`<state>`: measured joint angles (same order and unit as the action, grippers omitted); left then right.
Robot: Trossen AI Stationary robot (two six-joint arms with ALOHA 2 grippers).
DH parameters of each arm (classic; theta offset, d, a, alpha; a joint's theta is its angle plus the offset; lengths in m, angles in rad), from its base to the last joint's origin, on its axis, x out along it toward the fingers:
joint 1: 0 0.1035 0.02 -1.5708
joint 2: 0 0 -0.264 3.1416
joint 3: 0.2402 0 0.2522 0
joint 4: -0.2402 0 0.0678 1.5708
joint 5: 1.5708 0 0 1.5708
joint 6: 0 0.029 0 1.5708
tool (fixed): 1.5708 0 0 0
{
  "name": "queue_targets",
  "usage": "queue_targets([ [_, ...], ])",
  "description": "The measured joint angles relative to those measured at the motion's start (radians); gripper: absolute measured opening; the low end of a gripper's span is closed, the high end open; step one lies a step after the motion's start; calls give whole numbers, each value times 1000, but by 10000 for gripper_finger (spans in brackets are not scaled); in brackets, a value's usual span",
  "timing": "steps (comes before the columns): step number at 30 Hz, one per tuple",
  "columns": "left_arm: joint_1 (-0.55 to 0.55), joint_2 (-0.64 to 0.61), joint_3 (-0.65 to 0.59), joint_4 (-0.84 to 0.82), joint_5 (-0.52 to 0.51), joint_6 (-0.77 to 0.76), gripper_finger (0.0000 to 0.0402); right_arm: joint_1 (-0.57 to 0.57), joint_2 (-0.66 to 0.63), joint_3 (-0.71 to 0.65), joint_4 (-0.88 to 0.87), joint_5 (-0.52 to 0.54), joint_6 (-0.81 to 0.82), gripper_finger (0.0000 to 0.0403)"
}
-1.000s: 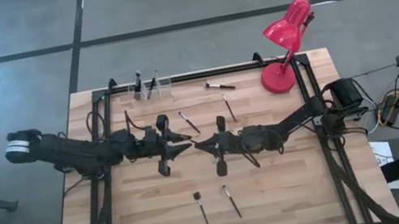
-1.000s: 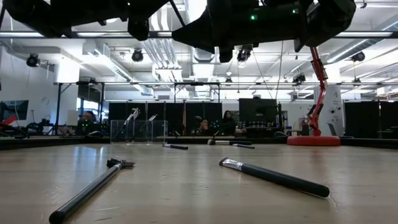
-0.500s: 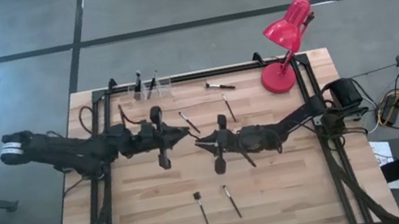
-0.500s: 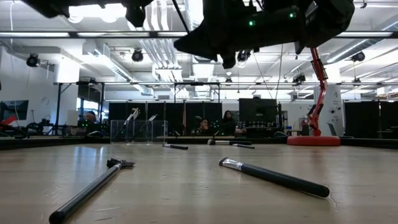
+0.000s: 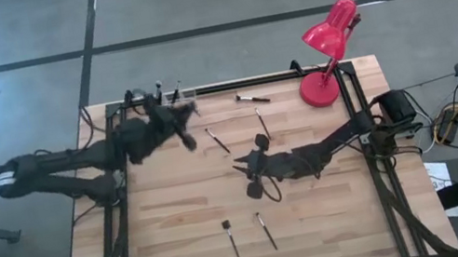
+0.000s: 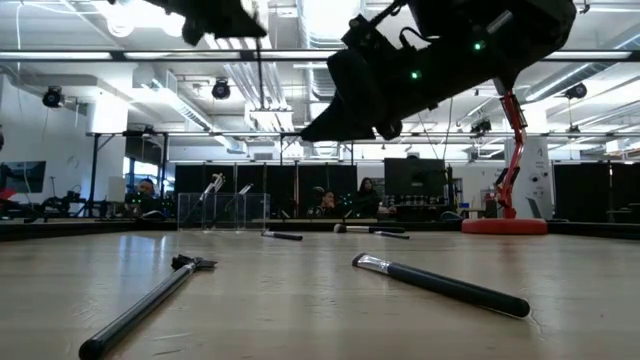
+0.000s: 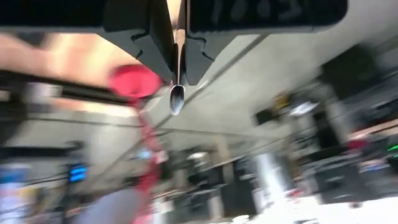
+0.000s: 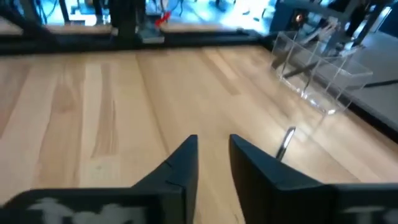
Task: Put items in baskets/containers
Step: Put the black eyeshadow brush into the transparent organizer
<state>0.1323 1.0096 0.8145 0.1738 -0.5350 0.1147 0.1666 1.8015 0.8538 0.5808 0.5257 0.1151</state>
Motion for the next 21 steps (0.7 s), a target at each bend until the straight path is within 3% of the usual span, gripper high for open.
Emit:
queue_targets([
  [6,318,30,1,-52,88,-15,12,6,0,-12,-2,1,-8,15],
  [12,602,119,1,-53,262,-81,12,6,0,-13,-2,-2,-10,9],
  [16,699,206,0,-39,326,-93,12,6,0,-13,-2,-2,-14,8],
  [21,746,330,-1,59,370,-110,12,9,0,-13,-1,-2,-13,8],
])
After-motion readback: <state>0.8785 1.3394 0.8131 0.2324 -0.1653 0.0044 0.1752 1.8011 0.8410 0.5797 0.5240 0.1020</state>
